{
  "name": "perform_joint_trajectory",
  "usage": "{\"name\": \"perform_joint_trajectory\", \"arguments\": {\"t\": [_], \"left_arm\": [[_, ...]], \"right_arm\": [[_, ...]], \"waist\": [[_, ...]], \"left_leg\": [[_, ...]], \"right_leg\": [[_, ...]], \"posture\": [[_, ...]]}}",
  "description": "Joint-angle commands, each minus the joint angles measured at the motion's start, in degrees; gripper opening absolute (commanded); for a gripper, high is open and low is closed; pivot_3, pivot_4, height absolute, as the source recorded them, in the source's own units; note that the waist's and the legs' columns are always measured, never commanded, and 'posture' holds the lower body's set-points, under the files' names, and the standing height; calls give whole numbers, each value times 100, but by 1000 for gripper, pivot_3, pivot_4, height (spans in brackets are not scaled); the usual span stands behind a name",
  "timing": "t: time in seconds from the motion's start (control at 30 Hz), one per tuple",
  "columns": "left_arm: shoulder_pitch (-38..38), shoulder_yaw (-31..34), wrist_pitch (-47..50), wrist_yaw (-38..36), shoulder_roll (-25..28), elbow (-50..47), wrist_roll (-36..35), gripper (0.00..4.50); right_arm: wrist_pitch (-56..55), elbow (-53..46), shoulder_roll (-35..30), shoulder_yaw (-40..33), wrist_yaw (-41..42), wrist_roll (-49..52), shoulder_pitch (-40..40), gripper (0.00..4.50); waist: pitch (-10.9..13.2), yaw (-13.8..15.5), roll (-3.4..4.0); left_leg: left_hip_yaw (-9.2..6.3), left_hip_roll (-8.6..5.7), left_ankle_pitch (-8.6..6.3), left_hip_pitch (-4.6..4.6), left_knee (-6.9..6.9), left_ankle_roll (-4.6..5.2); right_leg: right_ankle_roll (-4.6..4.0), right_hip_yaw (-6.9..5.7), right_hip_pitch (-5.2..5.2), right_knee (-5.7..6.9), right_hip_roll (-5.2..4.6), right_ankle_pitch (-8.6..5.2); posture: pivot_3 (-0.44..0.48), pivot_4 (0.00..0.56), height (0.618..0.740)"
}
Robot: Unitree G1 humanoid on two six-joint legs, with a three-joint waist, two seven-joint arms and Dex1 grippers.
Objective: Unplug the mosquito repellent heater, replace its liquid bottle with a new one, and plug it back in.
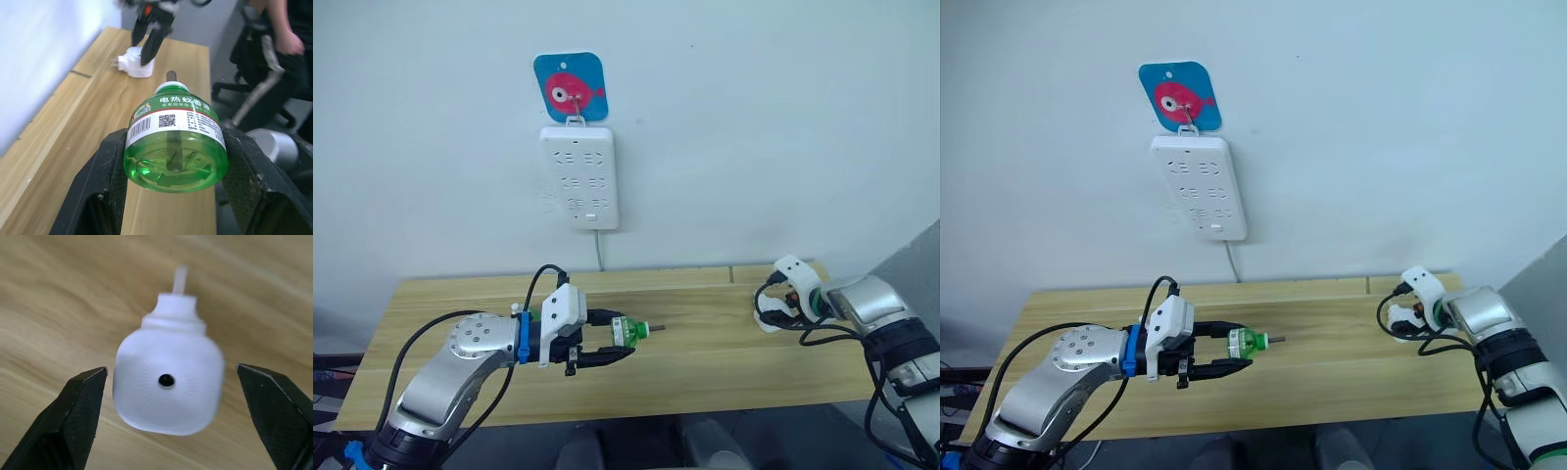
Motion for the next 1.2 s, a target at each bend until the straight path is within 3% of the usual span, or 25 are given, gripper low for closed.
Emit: {"name": "perform_joint_trajectory", "arguments": {"t": [0.03, 0.17, 0.27, 0.37, 0.47, 0.7, 1.2], "left_arm": [[218, 144, -358, 318, -338, 12, 74, 2295], [440, 201, -743, 716, -834, -18, 179, 2295], [469, 219, -862, 802, -962, -31, 228, 2295], [336, 183, -1446, 1127, -1386, -93, 410, 2295], [242, 193, -1600, 1334, -1646, -124, 454, 2295], [38, 52, -1615, 1802, -1974, -257, 644, 2295], [79, -185, -1671, 2154, -2132, -476, 839, 2295]], "right_arm": [[415, -1555, -407, -1053, 28, 428, 624, 4500], [1212, -3725, 9, -2656, 340, 1901, 1507, 4500], [1520, -4348, 287, -3120, 247, 2411, 1717, 4500], [1888, -5166, 1808, -3925, -287, 3971, 2063, 4500], [2402, -5208, 2933, -4259, -1219, 4816, 2013, 4500], [2115, -4657, 4081, -3984, -2797, 5909, 1544, 4500], [1061, -4090, 4150, -2721, -3472, 6435, 1250, 4500]], "waist": [[0, 27, 2], [0, 7, 1], [-1, -41, 2], [-7, -50, -13], [-10, -94, -10], [-14, -205, -4], [-18, -245, -4]], "left_leg": [[-2, -1, 0, -2, -2, 0], [-10, 1, -1, -5, -6, 0], [-11, 1, -1, 6, 0, 0], [-9, -1, 0, 8, 9, 0], [-8, -1, 1, 6, 11, -2], [-6, -5, 1, 1, 10, -2], [-10, -5, 1, -6, 1, -1]], "right_leg": [[2, -2, 1, -1, -2, -1], [3, -9, 2, -3, 0, -2], [3, -8, 15, 3, 2, -2], [13, -2, 23, 2, 4, 4], [15, 2, 23, 4, 5, 5], [20, 14, 18, 3, 7, 8], [19, 13, 8, 2, 9, 7]], "posture": [[-118, 142, 735], [-156, 140, 735], [-165, 139, 735], [-193, 135, 735], [-191, 132, 735], [-172, 122, 735], [-145, 112, 735]]}}
